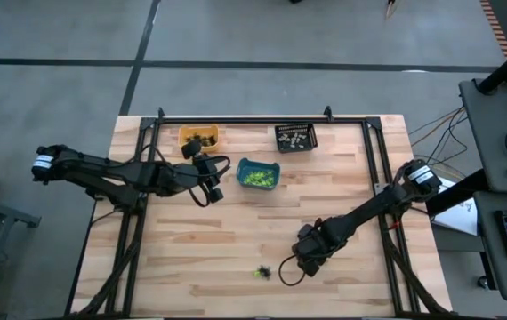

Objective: Sort Halloween decoration
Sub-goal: Put the white skull toy into the black bin

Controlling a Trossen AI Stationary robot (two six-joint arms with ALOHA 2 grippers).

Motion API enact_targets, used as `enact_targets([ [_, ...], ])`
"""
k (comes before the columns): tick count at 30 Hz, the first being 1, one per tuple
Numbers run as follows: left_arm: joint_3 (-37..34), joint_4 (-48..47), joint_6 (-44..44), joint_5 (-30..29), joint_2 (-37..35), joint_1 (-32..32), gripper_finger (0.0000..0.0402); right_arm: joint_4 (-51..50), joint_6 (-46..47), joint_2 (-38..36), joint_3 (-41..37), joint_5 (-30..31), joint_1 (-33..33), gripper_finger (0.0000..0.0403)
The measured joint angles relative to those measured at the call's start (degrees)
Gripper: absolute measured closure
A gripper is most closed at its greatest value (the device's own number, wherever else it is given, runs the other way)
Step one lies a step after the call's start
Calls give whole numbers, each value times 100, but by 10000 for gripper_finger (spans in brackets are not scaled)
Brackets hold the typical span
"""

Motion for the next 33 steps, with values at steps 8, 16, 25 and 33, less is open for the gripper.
enact_targets([
  [8, 0, 2, -15, 0, 0, 1, 287, 97, -38, 12, -47, 0, 40, 321],
  [16, 0, 2, -17, 0, 0, 2, 287, 463, -199, 17, -222, 58, 63, 321],
  [25, 0, 2, -41, 0, 0, 2, 287, 990, -248, -1, -546, 57, 63, 321],
  [33, 0, 2, -56, 0, 0, 2, 287, 1012, -346, 0, -553, 151, 63, 328],
])
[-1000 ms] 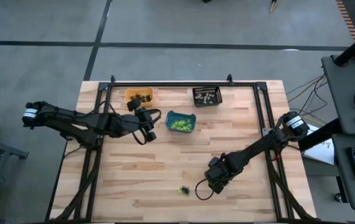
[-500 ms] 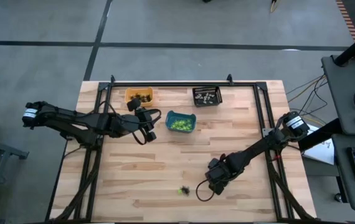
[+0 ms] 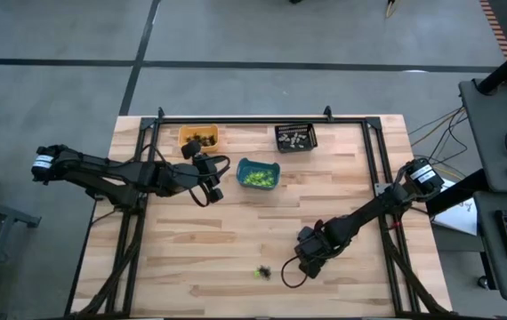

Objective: Sort Halloween decoration
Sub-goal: Put the white skull toy into the black bin

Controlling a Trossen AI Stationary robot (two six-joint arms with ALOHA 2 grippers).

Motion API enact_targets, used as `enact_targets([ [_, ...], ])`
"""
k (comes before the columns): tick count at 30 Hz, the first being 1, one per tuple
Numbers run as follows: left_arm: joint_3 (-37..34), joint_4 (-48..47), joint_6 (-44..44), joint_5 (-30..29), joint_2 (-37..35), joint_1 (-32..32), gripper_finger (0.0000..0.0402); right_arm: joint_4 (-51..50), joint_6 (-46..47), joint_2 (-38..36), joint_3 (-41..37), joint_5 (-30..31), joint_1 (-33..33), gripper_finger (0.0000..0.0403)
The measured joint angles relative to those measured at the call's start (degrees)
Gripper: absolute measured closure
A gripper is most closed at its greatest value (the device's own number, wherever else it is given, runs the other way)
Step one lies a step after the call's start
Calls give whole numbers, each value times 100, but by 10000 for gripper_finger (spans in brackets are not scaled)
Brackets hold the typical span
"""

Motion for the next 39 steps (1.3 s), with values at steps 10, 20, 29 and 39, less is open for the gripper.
enact_targets([
  [10, 0, 2, -2, 0, 0, -2, 287, 98, -128, -1, -2, 97, 7, 389],
  [20, 0, 11, -215, 2, 0, -17, 287, -88, -651, -383, -9, 575, -106, 394],
  [29, -93, 44, -557, 4, 2, -355, 289, -76, -1657, -1179, -22, 1902, -510, 394],
  [39, -373, 367, -929, 4, 2, -819, 313, 1222, -3351, -1765, -393, 2164, -1367, 394],
])
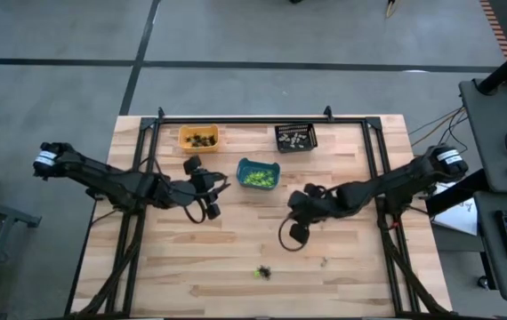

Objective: Sort Halloween decoration
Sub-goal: Put the white skull toy into the black bin

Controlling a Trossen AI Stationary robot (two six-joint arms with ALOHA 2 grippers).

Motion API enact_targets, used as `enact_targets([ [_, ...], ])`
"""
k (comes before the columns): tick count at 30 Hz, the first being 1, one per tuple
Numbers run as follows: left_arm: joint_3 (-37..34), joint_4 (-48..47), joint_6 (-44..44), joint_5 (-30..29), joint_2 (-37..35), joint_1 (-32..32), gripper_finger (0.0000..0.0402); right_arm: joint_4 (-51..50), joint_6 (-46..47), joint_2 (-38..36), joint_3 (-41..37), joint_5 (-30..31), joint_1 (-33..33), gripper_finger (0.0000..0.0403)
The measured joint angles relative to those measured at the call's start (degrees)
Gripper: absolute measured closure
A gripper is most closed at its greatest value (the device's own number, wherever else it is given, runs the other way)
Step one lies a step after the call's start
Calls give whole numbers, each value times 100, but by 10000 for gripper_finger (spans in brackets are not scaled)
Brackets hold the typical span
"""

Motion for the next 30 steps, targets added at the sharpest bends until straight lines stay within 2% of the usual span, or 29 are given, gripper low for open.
enact_targets([
  [4, -149, 88, -266, -1, 0, -143, 321, 1124, -463, -223, -504, -66, -301, 394],
  [9, -301, 210, -487, -16, 0, -265, 323, 3392, -866, -506, -1422, -122, -774, 394],
  [13, -442, 587, -459, -20, 0, -276, 323, 4710, -1358, -621, -1857, 366, -1499, 394],
  [16, -502, 712, -411, -20, 0, -276, 323, 4715, -1568, -655, -1808, 926, -2300, 394],
  [20, -512, 730, -417, -20, 0, -276, 323, 3985, -1752, -500, -1581, 1351, -3624, 394],
  [22, -518, 727, -417, -21, 0, -276, 323, 3453, -1519, -338, -1457, 1074, -4168, 394],
  [25, -518, 725, -417, -20, 0, -276, 323, 3202, -1445, -104, -1381, 247, -4702, 394],
  [27, -518, 723, -411, -22, 0, -276, 323, 3329, -1448, -3, -1368, 1, -4796, 393],
  [30, -518, 719, -406, -22, 0, -276, 323, 3412, -1480, 31, -1368, -42, -4794, 386],
])
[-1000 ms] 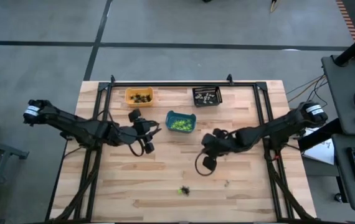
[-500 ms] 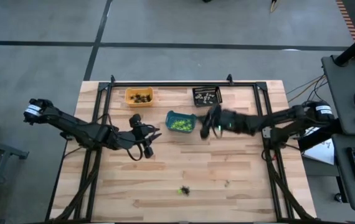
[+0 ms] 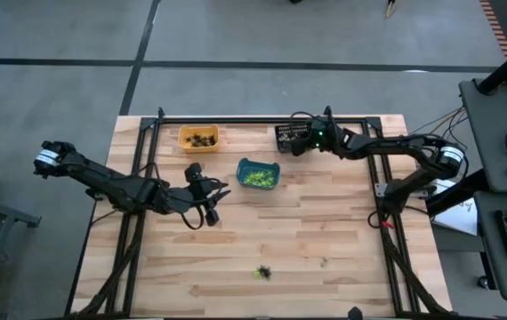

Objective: Sort Halloween decoration
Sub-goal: Put the white skull toy into the black bin, then put the green spider toy into the blue bin

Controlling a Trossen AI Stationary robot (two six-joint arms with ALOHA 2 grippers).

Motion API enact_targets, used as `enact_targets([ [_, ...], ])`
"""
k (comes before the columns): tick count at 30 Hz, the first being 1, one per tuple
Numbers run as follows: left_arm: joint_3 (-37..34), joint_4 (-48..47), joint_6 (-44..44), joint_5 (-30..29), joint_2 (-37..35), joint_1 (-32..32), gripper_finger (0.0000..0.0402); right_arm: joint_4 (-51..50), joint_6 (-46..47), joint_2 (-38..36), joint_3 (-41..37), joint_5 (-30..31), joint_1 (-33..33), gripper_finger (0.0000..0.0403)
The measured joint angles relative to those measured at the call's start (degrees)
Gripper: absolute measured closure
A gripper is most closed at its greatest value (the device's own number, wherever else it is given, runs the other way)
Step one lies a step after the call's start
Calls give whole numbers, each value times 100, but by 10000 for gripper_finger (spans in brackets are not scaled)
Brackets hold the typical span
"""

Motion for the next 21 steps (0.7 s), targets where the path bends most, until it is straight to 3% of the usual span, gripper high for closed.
enact_targets([
  [13, -7, -1, -312, 4, 40, -1, 323, -9, -29, -126, 0, -11, 20, 326],
  [21, 0, 109, -765, 51, 532, -86, 323, -373, -42, -1110, 9, -424, 591, 333],
])
